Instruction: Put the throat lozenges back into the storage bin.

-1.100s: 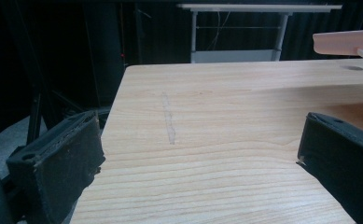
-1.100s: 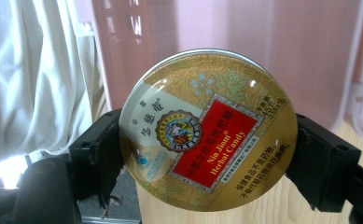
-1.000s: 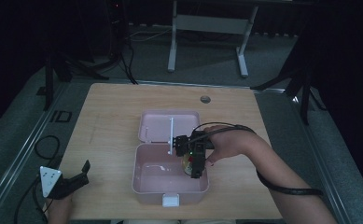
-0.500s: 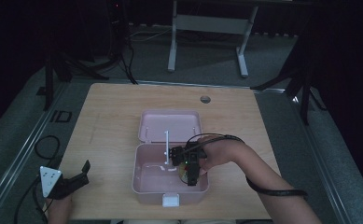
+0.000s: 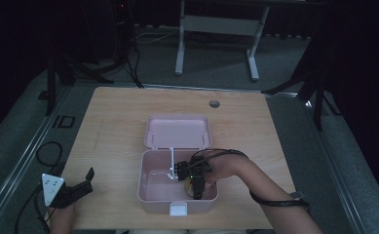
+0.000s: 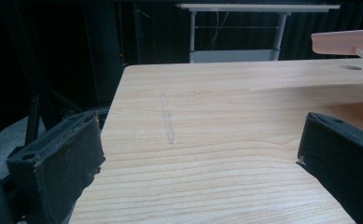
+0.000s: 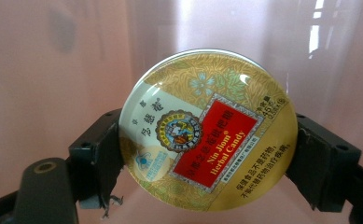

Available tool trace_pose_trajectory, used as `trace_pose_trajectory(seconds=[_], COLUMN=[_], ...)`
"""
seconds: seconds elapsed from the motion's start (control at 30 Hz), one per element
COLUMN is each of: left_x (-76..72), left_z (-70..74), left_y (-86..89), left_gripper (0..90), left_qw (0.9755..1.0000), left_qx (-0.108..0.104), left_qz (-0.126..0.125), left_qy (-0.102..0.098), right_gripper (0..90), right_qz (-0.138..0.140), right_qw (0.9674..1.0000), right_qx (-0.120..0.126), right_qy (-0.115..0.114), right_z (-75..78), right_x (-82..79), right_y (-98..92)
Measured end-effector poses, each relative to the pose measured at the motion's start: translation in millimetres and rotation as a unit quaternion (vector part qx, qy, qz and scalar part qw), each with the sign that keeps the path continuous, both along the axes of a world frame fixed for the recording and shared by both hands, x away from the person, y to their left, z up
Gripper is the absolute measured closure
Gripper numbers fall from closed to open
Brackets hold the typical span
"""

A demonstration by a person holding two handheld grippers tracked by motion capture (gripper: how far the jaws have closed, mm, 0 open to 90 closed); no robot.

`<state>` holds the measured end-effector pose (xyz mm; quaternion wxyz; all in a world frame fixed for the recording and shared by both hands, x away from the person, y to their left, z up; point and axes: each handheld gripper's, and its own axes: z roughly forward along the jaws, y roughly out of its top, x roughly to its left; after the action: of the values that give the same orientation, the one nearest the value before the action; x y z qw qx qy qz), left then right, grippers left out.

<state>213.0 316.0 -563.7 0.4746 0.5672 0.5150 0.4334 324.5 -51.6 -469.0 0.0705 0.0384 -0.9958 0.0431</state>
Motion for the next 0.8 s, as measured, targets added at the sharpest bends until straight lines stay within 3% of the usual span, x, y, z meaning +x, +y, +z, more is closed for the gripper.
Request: trace_pose_trajectory(seconds=[0.37,0.53,0.67,0.8], left_x=[0.0,0.0,0.0,0.0], left_z=[0.0,0.0,0.1,0.0], left_y=[0.2,0.0,0.0,0.2], left_gripper=[0.5,0.5,0.5,0.5], left_qw=[1.0,1.0,1.0,1.0], left_qx=[-0.001,0.0,0.0,0.0], left_qz=[-0.001,-0.001,-0.001,-0.001], left_qy=[0.0,0.0,0.001,0.001], right_gripper=[20.1,20.0,19.9,19.5], right_qz=[0.001,0.0,-0.014,-0.008], right_qw=[0.9996,0.9997,0.9994,0.9993], right_qx=[-0.029,-0.026,-0.031,-0.035], right_qy=[0.0,-0.002,0.011,0.009], right_z=[-19.6,-23.9,-27.2,-27.9], right_x=[1.3,1.3,2.3,2.4], right_y=[-3.1,-2.6,-1.3,-2.5])
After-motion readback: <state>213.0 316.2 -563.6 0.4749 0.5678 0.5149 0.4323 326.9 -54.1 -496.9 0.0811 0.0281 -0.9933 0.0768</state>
